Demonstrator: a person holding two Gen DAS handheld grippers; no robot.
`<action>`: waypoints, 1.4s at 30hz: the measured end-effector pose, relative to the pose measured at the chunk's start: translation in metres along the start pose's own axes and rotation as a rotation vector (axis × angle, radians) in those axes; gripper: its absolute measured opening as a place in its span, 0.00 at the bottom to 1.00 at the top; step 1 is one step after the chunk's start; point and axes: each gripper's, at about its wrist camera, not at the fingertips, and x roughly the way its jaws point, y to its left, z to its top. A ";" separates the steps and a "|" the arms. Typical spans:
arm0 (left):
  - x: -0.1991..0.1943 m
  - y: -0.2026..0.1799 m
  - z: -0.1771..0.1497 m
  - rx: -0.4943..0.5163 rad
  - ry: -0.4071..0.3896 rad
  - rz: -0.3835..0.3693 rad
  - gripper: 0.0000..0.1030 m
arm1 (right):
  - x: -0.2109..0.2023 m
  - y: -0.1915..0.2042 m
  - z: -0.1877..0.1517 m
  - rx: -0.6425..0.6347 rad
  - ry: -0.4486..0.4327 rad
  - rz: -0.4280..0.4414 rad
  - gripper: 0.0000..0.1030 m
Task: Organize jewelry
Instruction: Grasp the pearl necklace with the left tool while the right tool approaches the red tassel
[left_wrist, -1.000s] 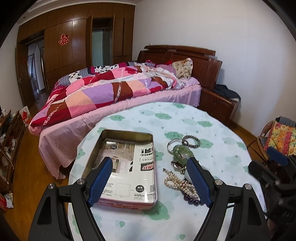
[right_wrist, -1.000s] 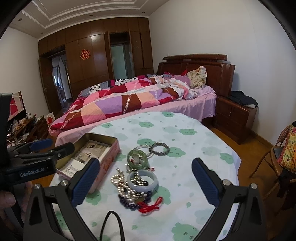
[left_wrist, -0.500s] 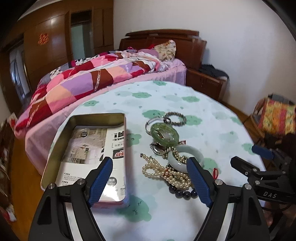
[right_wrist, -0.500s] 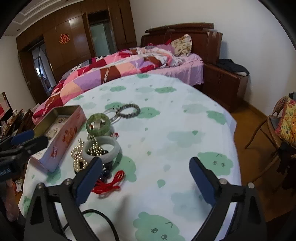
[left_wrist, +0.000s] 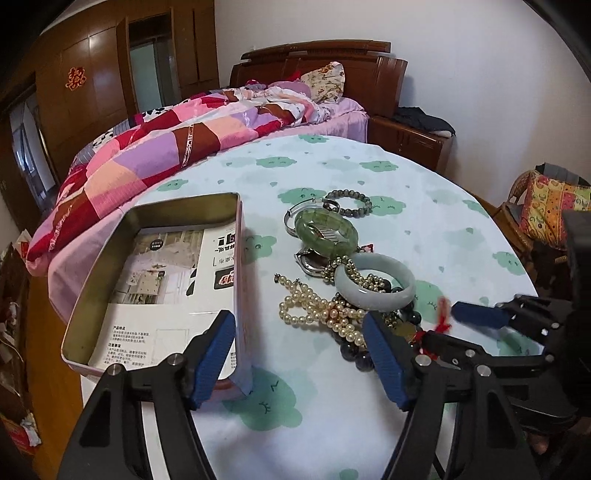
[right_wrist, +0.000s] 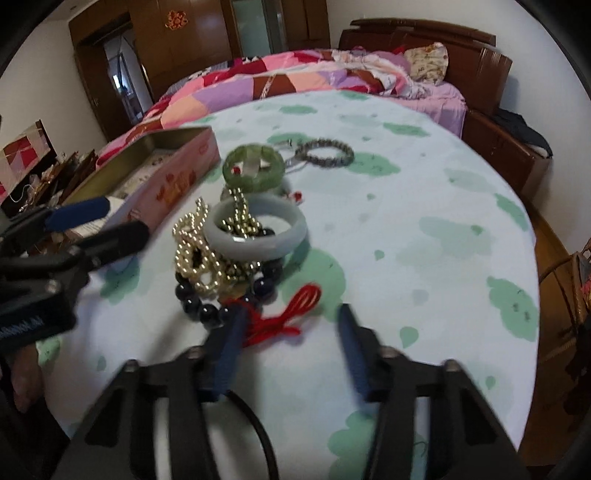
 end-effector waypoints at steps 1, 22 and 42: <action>0.001 0.000 0.000 -0.003 0.001 -0.003 0.70 | 0.000 -0.001 0.000 -0.001 -0.009 0.002 0.28; 0.040 -0.026 0.000 0.093 0.081 -0.080 0.47 | -0.008 -0.020 0.013 0.095 -0.051 0.022 0.24; 0.018 -0.014 -0.003 0.044 0.007 -0.118 0.00 | 0.013 -0.011 0.016 0.036 -0.027 -0.009 0.22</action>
